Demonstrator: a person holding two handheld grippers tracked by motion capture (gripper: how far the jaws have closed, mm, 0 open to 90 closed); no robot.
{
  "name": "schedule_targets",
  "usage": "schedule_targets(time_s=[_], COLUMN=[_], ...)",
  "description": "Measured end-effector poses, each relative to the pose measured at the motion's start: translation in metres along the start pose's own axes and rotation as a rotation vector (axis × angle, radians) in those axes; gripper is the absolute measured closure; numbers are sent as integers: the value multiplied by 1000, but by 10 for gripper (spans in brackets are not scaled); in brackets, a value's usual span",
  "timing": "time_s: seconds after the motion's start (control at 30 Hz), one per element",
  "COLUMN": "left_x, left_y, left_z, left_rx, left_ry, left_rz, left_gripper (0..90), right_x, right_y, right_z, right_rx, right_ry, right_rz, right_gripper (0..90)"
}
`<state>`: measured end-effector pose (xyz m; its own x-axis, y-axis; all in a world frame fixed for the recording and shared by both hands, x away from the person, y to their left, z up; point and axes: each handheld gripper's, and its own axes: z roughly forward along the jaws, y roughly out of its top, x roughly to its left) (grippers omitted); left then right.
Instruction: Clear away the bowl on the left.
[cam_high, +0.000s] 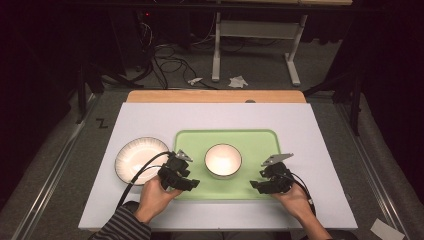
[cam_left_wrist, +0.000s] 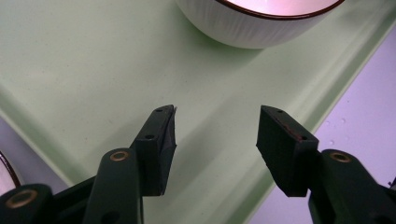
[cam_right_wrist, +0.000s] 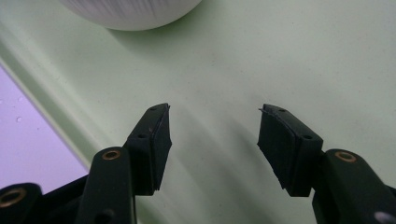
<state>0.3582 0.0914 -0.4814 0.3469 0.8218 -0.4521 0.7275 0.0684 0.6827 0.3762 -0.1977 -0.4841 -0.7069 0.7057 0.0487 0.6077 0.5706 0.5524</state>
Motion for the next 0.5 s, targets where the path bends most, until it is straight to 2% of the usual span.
schedule_targets(time_s=[0.03,0.13,0.17,0.2,0.3,0.5], left_x=[2,7,8,8,6,7], left_y=[0,5,5,5,4,4], left_z=[1,0,-1,-1,1,1], left_rx=[-10,-30,-27,-28,-17,-16], left_ry=[19,45,45,44,36,34], left_rz=[12,4,9,5,3,-3], left_gripper=[469,467,468,467,466,464], right_x=[0,-2,-1,-3,-3,-4], right_y=[0,0,0,0,0,0], right_z=[0,-1,-2,-2,-2,-1], right_rx=[1,-4,-6,-13,-14,-13], right_ry=[0,-2,-1,2,-3,1], right_rz=[0,-6,12,-2,9,-6], right_gripper=[452,449,449,449,446,441])
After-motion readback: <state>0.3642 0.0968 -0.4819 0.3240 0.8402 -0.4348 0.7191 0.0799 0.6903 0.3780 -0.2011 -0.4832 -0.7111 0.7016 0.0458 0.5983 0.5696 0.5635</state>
